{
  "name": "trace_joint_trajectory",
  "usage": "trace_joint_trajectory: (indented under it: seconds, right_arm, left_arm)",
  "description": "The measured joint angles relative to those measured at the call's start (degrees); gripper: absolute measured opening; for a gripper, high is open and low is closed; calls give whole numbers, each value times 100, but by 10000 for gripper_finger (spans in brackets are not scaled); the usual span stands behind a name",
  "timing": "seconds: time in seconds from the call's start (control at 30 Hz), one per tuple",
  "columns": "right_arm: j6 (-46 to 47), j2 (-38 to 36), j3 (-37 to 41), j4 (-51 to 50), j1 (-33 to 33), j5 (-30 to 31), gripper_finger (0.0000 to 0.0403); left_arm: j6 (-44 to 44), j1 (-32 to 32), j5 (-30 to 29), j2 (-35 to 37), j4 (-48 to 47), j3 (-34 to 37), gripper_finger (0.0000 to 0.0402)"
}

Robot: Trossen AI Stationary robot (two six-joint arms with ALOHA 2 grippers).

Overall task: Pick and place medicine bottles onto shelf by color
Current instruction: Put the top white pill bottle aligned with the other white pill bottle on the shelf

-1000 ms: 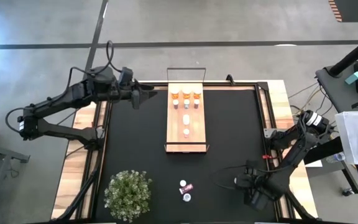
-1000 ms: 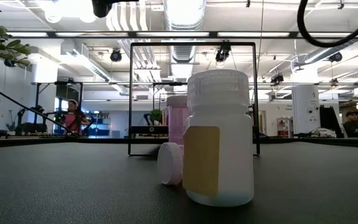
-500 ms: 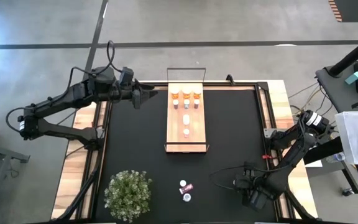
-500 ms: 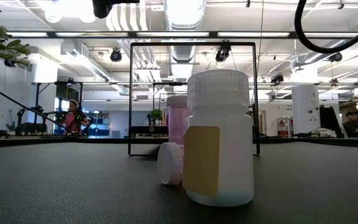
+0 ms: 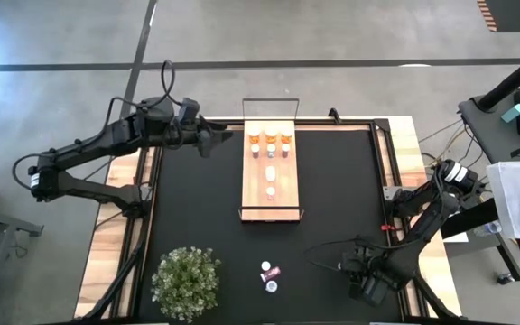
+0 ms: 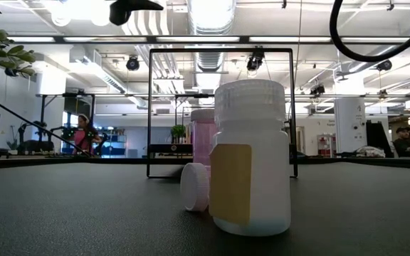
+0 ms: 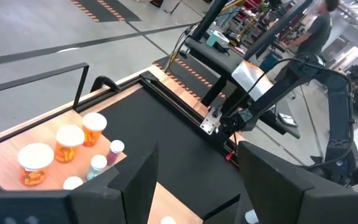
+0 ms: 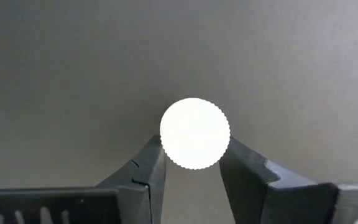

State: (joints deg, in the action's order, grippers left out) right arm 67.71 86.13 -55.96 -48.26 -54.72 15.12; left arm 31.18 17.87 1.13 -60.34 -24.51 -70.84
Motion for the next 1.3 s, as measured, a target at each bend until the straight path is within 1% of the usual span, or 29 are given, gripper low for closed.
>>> trace_joint_trajectory:
  seconds: [0.1,0.23,0.3,0.4,0.53,0.6,0.7,0.8,0.87,0.93,1.03,1.2,1.3]
  right_arm:
    - [145,-126,8,15,0,-47,117]
    - [333,-573,8,-19,25,-55,117]
    - [516,-855,8,-201,106,-41,117]
    - [962,-1314,8,-727,441,42,117]
    - [1568,-1895,8,-1619,1204,55,118]
    - [1691,-2186,8,-1921,1665,56,119]
    - [1706,-2568,8,-2067,2450,102,119]
    - [1667,-2785,8,-1984,3330,143,119]
    - [1534,-2805,8,-1836,3908,141,119]
    - [1244,-2717,7,-1466,4416,130,120]
    - [710,-2484,7,-784,4993,26,120]
    - [-50,-1941,4,276,5701,-453,120]
    - [-282,-1583,-64,498,5971,-515,120]
  left_arm:
    - [0,0,0,-28,-2,1,203]
    - [0,0,2,-28,-2,-1,203]
    - [0,-2,2,-17,-4,2,203]
    - [-2,-4,4,7,-2,0,203]
    - [-29,-4,4,14,-9,0,203]
    - [-54,-4,7,14,-9,1,203]
    - [-84,-4,21,16,-52,1,203]
    - [-322,-4,104,16,-59,1,203]
    - [-358,-4,197,16,-57,2,203]
    - [-428,-4,237,16,-57,2,203]
    - [-640,0,342,55,-57,0,203]
    - [-883,4,435,155,-55,-18,203]
    - [-931,4,456,221,-52,-18,203]
